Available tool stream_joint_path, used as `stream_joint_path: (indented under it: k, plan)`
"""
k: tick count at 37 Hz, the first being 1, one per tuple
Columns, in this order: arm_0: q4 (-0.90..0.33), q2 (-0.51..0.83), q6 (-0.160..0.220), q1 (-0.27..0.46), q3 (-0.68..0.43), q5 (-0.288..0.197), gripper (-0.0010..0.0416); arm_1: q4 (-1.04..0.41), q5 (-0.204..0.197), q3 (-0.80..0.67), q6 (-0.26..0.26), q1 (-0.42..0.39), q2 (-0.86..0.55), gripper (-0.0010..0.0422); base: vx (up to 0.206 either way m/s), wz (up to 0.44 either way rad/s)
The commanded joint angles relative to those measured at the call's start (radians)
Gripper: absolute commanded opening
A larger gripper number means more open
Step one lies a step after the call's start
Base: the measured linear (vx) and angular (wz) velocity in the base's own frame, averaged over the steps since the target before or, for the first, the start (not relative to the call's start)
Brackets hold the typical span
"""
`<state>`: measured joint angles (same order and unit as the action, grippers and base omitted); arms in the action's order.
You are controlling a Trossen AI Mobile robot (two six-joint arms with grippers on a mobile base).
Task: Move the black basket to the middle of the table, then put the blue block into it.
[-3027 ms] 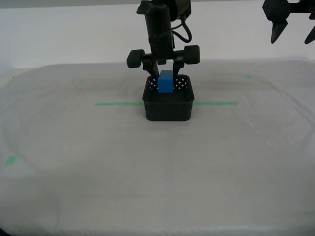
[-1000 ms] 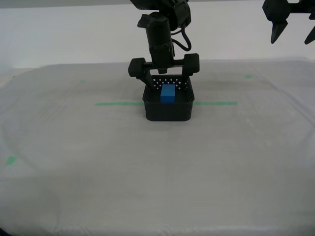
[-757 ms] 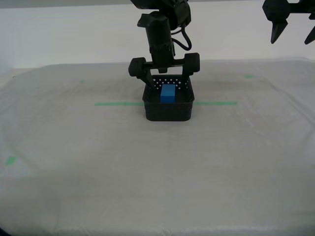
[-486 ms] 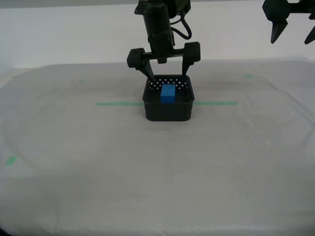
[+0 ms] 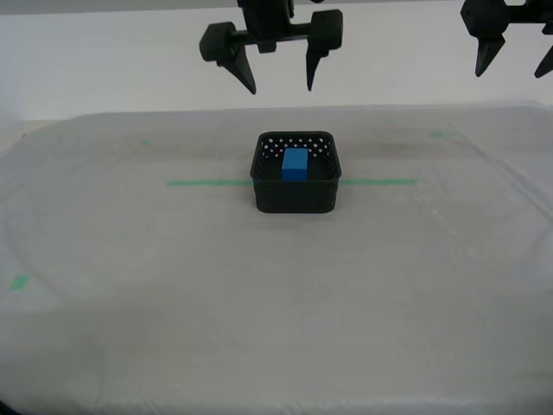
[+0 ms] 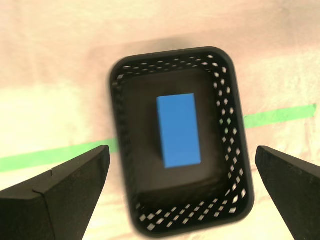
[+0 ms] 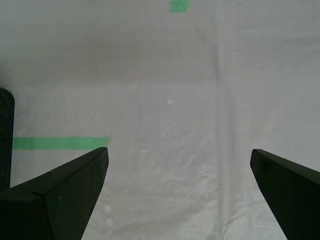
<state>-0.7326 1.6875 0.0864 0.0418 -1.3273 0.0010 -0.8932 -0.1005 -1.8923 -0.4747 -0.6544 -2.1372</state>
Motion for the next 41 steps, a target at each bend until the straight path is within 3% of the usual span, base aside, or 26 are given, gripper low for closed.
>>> stream_joint_path:
  k: [1,18,35,41]
  plan:
    - [0.001,0.0,-0.001,0.0,-0.001,0.0,0.0398,-0.027,-0.017,0.011,0.014,0.006,0.04,0.0401,0.0,0.0]
    - [0.002,0.0,-0.001,0.0,-0.001,0.0,0.0398,0.037,-0.024,0.31,0.023,0.109,0.334,0.0401,0.0,0.0]
    - [0.007,0.0,-0.001,0.0,-0.001,0.0,0.0399,0.176,-0.023,0.629,0.1,0.28,0.586,0.0401,0.0,0.0]
    - [0.008,0.0,-0.001,0.0,-0.001,0.0,0.0399,0.228,-0.023,0.708,0.157,0.338,0.64,0.0401,0.0,0.0]
